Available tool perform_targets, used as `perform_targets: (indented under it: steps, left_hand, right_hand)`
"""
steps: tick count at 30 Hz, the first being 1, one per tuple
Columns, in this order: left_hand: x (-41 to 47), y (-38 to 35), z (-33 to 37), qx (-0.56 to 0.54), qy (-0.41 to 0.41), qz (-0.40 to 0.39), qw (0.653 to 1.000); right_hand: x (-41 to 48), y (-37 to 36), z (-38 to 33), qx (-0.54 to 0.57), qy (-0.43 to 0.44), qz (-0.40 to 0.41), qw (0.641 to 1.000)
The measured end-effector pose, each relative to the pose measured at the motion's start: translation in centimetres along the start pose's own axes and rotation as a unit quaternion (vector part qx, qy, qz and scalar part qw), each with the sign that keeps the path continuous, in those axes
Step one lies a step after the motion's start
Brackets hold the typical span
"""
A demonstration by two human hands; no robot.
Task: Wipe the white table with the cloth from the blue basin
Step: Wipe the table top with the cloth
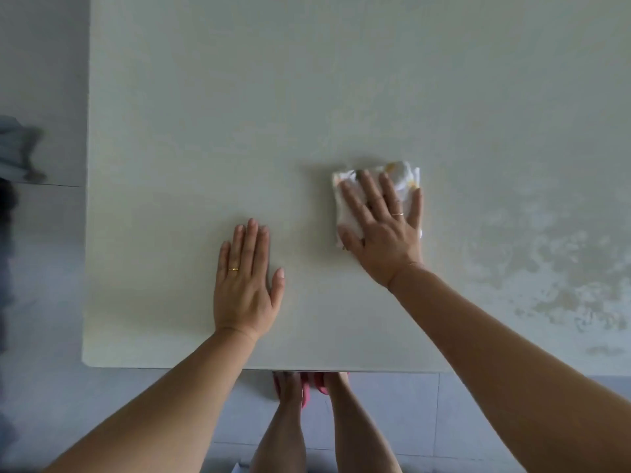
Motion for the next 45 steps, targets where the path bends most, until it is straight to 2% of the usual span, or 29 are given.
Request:
perform_targets:
  steps: [2,3,4,7,9,11,12,14,16,17,18,21,23,24,25,26,28,29,30,31,34,36,37,39,41,43,45]
  left_hand:
    - [0.0,0.0,0.0,-0.003,0.0,0.002,1.0]
    - [-0.1,0.0,0.0,-0.003,-0.001,0.001,1.0]
    - [0.0,0.1,0.1,-0.001,-0.001,-0.001,1.0]
    - [0.0,0.0,0.0,0.01,0.005,-0.013,1.0]
    - [0.0,0.2,0.1,0.005,0.005,-0.014,1.0]
    - [0.0,0.4,0.1,-0.006,0.001,-0.007,1.0]
    - [0.0,0.5,0.2,-0.012,-0.001,-0.004,1.0]
    - [0.0,0.6,0.2,-0.02,0.0,-0.004,1.0]
    - [0.0,0.5,0.2,-0.022,0.001,-0.009,1.0]
    - [0.0,0.4,0.2,-0.021,0.003,-0.013,1.0]
    - [0.0,0.3,0.1,-0.018,0.003,-0.017,1.0]
    - [0.0,0.3,0.2,-0.009,-0.001,-0.02,1.0]
    - [-0.1,0.5,0.2,-0.012,-0.003,-0.014,1.0]
    - [0.0,0.6,0.1,-0.016,-0.005,-0.009,1.0]
    - [0.0,0.6,0.2,-0.019,-0.006,-0.004,1.0]
    - [0.0,0.5,0.2,-0.019,-0.007,-0.002,1.0]
    - [-0.1,0.4,0.1,-0.022,-0.005,-0.003,1.0]
    - [-0.1,0.4,0.1,-0.023,-0.005,-0.001,1.0]
    - [-0.1,0.3,0.1,-0.023,-0.005,0.0,1.0]
    - [-0.1,0.3,0.1,-0.022,-0.003,-0.001,1.0]
    - [0.0,0.5,0.2,-0.024,0.001,-0.006,1.0]
    - [0.2,0.8,0.5,-0.039,0.003,-0.009,0.999]
    - [0.6,1.1,0.7,-0.046,0.006,-0.008,0.999]
    - [2.0,1.9,1.1,-0.058,0.005,0.004,0.998]
    - [4.8,2.7,1.7,-0.065,-0.001,0.021,0.998]
    - [8.5,3.4,2.2,-0.06,-0.002,0.038,0.997]
    - [12.3,3.8,2.4,-0.055,0.008,0.056,0.997]
  right_hand:
    - [0.9,0.1,1.5,0.035,-0.14,0.001,0.99]
    - [0.8,0.2,0.2,0.041,-0.17,0.003,0.985]
    - [0.6,0.1,-2.0,0.047,-0.16,-0.002,0.986]
    - [-0.7,-0.4,-9.3,0.033,0.015,-0.019,0.999]
    - [-0.4,-0.1,-9.2,0.007,0.107,-0.011,0.994]
    - [0.7,0.2,-6.1,-0.023,0.133,0.0,0.991]
    - [1.6,0.2,-3.8,-0.023,0.097,-0.007,0.995]
    - [3.0,0.4,0.5,0.014,-0.068,-0.012,0.998]
    - [2.8,0.5,0.0,0.04,-0.208,0.002,0.977]
    - [2.5,0.2,-2.1,0.046,-0.22,-0.001,0.974]
    - [2.2,-0.1,-5.2,0.053,-0.187,-0.01,0.981]
    - [1.0,-0.8,-11.3,0.02,0.019,-0.033,0.999]
    - [1.9,-0.2,-9.3,-0.017,0.108,-0.021,0.994]
    - [2.7,0.1,-7.1,-0.033,0.105,-0.011,0.994]
    - [3.7,0.4,-4.4,-0.032,0.064,-0.006,0.997]
    - [4.8,0.7,-1.5,-0.013,-0.01,-0.007,1.0]
    - [5.7,0.7,1.7,0.043,-0.181,-0.012,0.982]
    - [5.7,0.8,1.1,0.051,-0.228,-0.008,0.972]
    - [5.7,0.7,-0.6,0.049,-0.231,-0.011,0.972]
    - [5.5,0.6,-3.0,0.047,-0.186,-0.019,0.981]
    - [4.3,0.0,-8.2,0.005,0.037,-0.047,0.998]
    - [5.0,0.5,-6.9,-0.025,0.125,-0.038,0.991]
    - [5.7,0.7,-5.5,-0.04,0.142,-0.03,0.989]
    - [7.7,1.1,-1.9,-0.046,0.098,-0.034,0.994]
    - [9.4,1.5,1.3,-0.019,-0.014,-0.03,0.999]
    - [10.0,1.5,1.3,0.003,-0.119,-0.015,0.993]
    - [10.0,1.5,-1.1,0.033,-0.158,-0.017,0.987]
Point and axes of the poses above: each hand's wrist, its own x-axis towards the middle knuckle, its own y-axis out of the back of the hand, z = x × y, the point moved 7 cm from there along x, towards the middle knuckle, and after that the axes turned 4 degrees about -x, right-handed, at the moved point
